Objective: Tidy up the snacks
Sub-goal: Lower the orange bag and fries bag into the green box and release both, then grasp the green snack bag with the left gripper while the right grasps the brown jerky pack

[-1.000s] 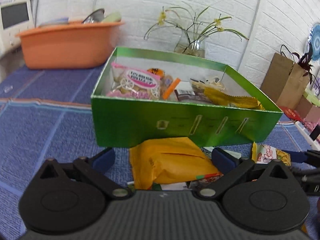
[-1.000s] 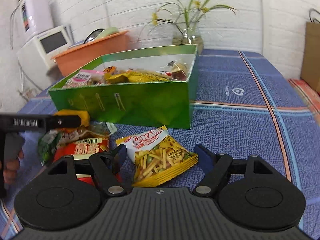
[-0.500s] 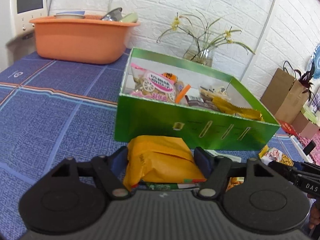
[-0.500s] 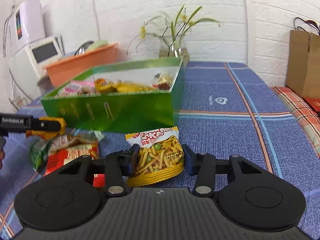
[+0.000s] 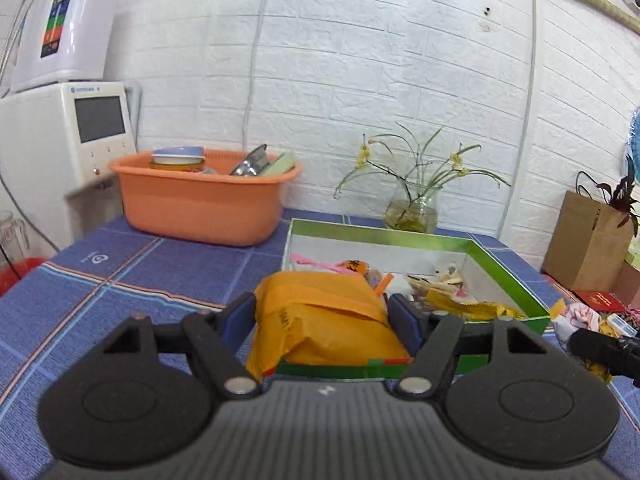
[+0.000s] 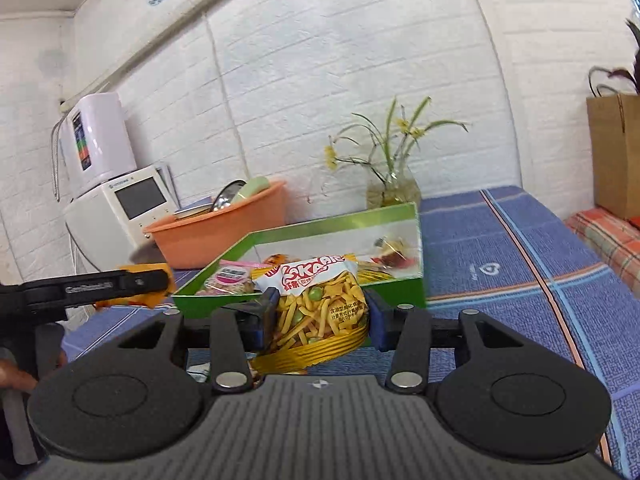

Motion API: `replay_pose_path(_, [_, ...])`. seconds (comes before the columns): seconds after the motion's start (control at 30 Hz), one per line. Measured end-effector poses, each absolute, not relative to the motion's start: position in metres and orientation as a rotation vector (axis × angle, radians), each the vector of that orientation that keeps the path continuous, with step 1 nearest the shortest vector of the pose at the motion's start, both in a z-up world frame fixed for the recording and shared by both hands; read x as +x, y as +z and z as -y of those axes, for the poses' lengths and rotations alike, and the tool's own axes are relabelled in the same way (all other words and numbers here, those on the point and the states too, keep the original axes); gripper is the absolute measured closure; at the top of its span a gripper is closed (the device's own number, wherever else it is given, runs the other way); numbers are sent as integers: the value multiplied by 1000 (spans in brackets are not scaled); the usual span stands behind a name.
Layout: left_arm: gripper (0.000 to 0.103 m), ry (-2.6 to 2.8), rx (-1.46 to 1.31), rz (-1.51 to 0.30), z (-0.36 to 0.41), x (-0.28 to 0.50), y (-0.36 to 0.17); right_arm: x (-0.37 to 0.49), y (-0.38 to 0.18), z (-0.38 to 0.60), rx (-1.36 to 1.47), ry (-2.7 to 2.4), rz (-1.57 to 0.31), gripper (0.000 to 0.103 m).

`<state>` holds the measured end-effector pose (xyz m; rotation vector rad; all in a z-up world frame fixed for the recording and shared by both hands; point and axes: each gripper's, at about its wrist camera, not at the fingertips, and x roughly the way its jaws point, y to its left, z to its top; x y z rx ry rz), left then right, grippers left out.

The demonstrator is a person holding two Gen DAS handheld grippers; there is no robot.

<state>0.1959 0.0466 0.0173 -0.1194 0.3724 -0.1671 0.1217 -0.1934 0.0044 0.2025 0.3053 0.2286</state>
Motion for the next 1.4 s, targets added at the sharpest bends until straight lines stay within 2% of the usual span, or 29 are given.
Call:
replay_pose_path(0.43, [32,-223,-57,-335,-29,181,35,124,41,183,394,403,-267,25])
replay_pose_path(0.7, [32,-230,-31,-290,-13,204,65,161,72,199,465,355,-130,25])
replay_pose_path(0.87, [32,-256,-54,-306,-4,236,68,189,50,211,482,262,-193,24])
replay_pose_path(1.13, [32,-250,-93,-407,6,284,20,217,9,209,334,158,-305,24])
replay_pose_path(1.2, [30,-235,-91,-391,6,289,13,220,2,211,346,138,-304,20])
replay_pose_path(1.23, [25,-232,-102,-389,4,291,10,220,-2,211,351,126,-300,14])
replay_pose_path(1.27, [14,-239,-113,-396,1,292,8,220,-3,212,356,119,-300,0])
replay_pose_path(1.3, [10,-248,-125,-400,-2,293,8,220,-3,212,366,105,-299,0])
replay_pose_path(1.4, [9,-243,-132,-379,-9,289,15,217,2,216,399,84,-271,0])
